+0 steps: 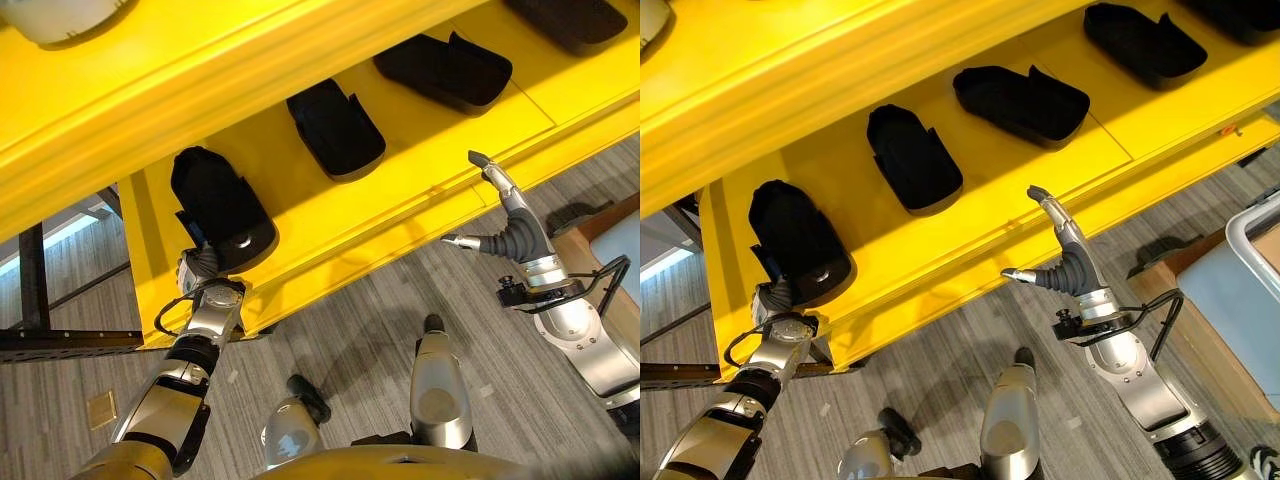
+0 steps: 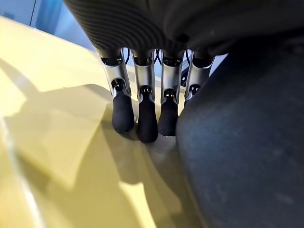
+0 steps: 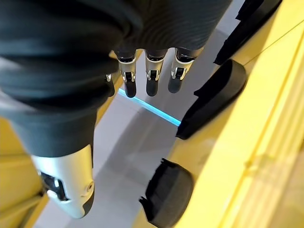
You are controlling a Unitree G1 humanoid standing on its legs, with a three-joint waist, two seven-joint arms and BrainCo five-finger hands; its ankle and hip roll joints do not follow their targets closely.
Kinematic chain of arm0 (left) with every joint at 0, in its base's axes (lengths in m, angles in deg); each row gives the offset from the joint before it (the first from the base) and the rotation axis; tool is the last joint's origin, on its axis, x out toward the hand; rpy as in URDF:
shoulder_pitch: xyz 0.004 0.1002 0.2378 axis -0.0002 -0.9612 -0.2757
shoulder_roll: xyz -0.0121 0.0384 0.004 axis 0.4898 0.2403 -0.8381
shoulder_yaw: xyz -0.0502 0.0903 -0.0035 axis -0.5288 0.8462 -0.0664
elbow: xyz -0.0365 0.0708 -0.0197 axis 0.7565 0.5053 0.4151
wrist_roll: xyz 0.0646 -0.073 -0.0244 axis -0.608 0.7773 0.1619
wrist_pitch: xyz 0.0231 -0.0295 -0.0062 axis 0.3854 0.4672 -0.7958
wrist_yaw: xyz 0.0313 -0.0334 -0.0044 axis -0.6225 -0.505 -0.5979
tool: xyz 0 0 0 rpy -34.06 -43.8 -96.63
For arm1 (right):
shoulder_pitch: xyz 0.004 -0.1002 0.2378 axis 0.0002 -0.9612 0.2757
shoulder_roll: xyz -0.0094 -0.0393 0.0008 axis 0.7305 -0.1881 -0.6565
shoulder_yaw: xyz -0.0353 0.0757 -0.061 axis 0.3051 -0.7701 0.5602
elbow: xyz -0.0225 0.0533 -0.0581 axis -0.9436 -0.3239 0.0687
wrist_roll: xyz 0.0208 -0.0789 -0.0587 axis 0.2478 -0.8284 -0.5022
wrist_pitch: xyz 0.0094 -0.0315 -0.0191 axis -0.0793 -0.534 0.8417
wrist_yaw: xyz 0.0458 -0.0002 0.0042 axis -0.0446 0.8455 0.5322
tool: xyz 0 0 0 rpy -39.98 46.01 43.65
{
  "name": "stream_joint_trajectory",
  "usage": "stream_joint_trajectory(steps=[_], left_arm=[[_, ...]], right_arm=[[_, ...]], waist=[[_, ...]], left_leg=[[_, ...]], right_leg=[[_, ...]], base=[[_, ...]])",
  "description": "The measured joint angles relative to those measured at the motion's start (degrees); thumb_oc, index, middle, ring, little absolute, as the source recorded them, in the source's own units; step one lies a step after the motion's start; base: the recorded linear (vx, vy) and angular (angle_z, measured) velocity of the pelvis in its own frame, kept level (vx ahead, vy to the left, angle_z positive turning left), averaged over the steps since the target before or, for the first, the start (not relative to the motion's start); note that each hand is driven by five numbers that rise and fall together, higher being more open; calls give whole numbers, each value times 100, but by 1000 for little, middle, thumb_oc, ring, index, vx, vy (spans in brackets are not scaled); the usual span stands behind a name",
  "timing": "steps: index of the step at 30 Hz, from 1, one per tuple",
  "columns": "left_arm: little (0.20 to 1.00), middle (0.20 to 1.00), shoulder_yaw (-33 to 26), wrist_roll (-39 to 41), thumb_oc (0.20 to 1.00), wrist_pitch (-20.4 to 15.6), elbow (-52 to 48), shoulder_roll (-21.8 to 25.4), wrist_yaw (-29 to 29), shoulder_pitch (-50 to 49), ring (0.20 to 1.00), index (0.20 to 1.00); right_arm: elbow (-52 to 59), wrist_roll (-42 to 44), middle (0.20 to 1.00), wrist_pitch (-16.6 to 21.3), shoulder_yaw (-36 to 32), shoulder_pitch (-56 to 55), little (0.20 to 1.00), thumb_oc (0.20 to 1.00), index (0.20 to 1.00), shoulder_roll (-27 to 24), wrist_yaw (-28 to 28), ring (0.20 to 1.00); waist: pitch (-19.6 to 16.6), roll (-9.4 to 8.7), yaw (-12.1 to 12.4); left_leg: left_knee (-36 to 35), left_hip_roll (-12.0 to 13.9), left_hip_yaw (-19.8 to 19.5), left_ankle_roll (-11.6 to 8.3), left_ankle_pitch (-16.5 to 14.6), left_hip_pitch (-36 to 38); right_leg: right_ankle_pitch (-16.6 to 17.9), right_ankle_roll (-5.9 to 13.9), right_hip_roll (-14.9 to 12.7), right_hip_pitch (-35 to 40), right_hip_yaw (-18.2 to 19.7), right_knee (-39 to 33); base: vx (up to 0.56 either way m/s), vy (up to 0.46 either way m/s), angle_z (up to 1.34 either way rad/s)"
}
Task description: Move parts from the plastic box to the shelf.
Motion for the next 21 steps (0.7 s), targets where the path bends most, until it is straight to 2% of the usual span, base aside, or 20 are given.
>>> stream_joint_trajectory(steps=[3,7,10,15,19,21], left_arm=[[200,200,-28,-7,200,33,300,191,42,158,200,200],[200,200,-192,-3,200,56,414,286,54,175,200,200],[200,200,-265,6,200,88,602,458,57,285,200,200],[200,200,-303,5,200,380,642,686,57,565,200,200],[200,200,-305,4,200,445,734,921,57,979,200,200],[200,200,-302,-4,200,522,738,1058,56,1244,200,200]], right_arm=[[154,-2,1000,-7,-70,142,1000,1000,1000,-128,27,1000],[198,-1,1000,-78,-172,182,1000,1000,1000,-207,97,1000],[207,-1,1000,-130,-190,294,1000,1000,1000,-228,131,1000],[209,-1,1000,-194,-246,378,1000,1000,1000,-228,144,1000],[292,0,1000,-263,-244,600,1000,1000,1000,-222,137,1000],[347,-2,1000,-305,-239,649,1000,1000,1000,-221,125,1000]], waist=[[168,66,-81],[190,87,-75],[265,42,-80],[409,-22,-83],[479,-86,-84],[557,-214,-76]], left_leg=[[-1,-79,61,2,2,-29],[-16,-102,64,3,1,-34],[-6,-121,81,3,2,-62],[0,-120,78,3,2,-101],[104,-95,67,4,2,-421],[118,-85,64,7,0,-485]], right_leg=[[-26,14,-74,-138,81,115],[-31,21,-95,-163,84,138],[-33,24,-108,-230,118,175],[-33,24,-110,-272,122,183],[25,14,-103,-558,140,219],[36,4,-94,-618,136,223]], base=[[-6,78,-5],[-32,58,1],[-34,46,-3],[-68,14,0],[-62,9,-1],[-101,-29,-2]])
